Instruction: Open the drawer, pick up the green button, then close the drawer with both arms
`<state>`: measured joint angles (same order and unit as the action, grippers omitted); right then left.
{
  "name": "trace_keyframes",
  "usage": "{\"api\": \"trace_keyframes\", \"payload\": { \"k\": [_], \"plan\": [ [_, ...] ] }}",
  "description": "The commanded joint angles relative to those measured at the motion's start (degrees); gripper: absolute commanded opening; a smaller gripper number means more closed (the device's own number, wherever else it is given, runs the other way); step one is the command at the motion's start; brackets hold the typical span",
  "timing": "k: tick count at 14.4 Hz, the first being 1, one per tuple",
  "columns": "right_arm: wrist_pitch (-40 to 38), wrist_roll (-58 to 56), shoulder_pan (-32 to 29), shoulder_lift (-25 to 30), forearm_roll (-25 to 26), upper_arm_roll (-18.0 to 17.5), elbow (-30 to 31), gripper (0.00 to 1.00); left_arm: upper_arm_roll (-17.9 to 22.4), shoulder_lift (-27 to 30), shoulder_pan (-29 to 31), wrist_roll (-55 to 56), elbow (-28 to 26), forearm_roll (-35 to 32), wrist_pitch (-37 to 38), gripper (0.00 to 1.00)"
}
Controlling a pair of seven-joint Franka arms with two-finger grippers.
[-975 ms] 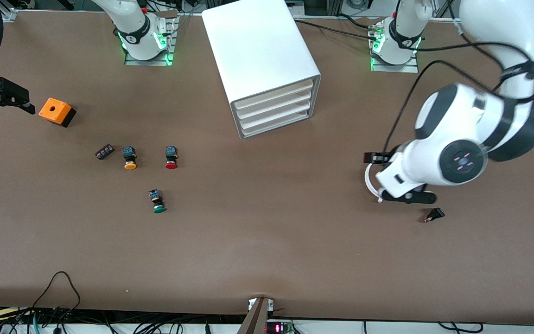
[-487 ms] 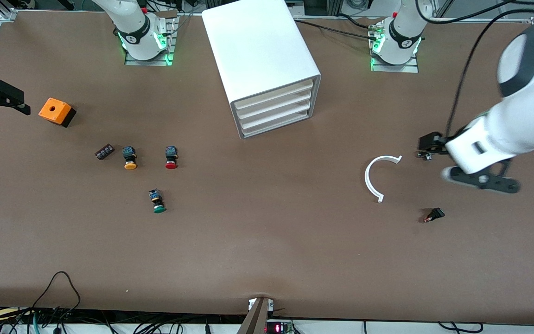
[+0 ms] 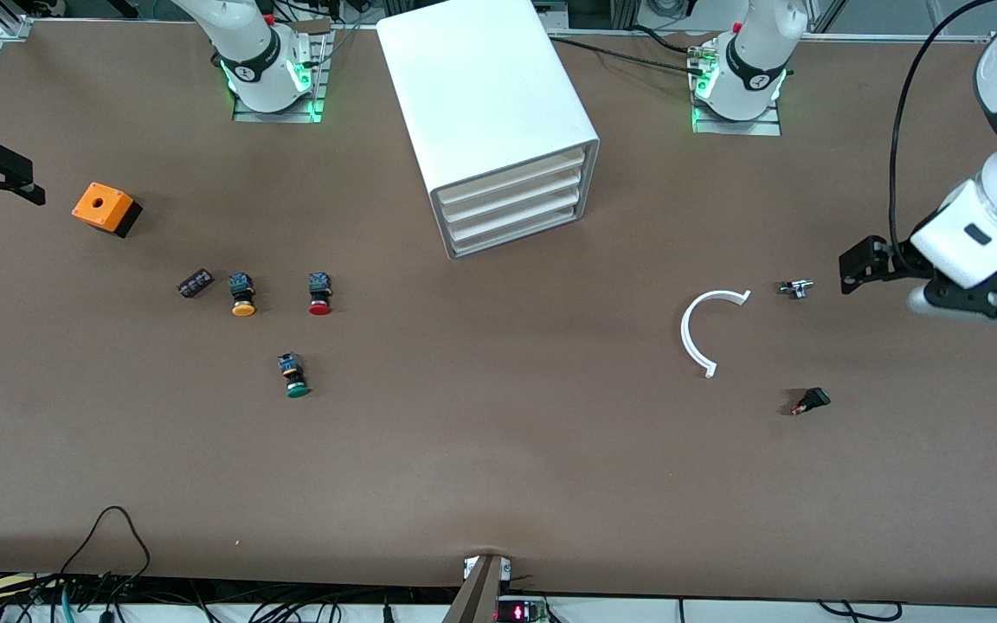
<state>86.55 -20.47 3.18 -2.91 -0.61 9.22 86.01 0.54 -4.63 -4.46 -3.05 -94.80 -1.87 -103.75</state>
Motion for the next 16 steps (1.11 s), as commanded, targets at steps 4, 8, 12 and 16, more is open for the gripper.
{"api": "trace_keyframes", "payload": {
  "k": [4,8,12,16],
  "plan": [
    [6.8,-0.7,-1.2,6.0,0.7,-0.9,8.0,1.00,0.6,7.7,0.1,-0.6,-9.8,0.9,-3.0,1.00],
    [6.9,-0.6,-5.6,5.8,0.9,-6.4,8.2,1.00,0.4,7.5,0.1,-0.6,-8.9,0.6,-0.2,1.00],
    [6.1,-0.5,-5.6,5.4,0.7,-6.4,7.5,1.00,0.5,7.2,0.1,-0.8,-7.7,0.1,0.8,1.00],
    [3.2,-0.7,-5.6,5.4,0.6,-6.4,7.2,1.00,0.6,7.1,0.1,-1.0,-7.6,0.1,0.9,1.00]
  ]
}}
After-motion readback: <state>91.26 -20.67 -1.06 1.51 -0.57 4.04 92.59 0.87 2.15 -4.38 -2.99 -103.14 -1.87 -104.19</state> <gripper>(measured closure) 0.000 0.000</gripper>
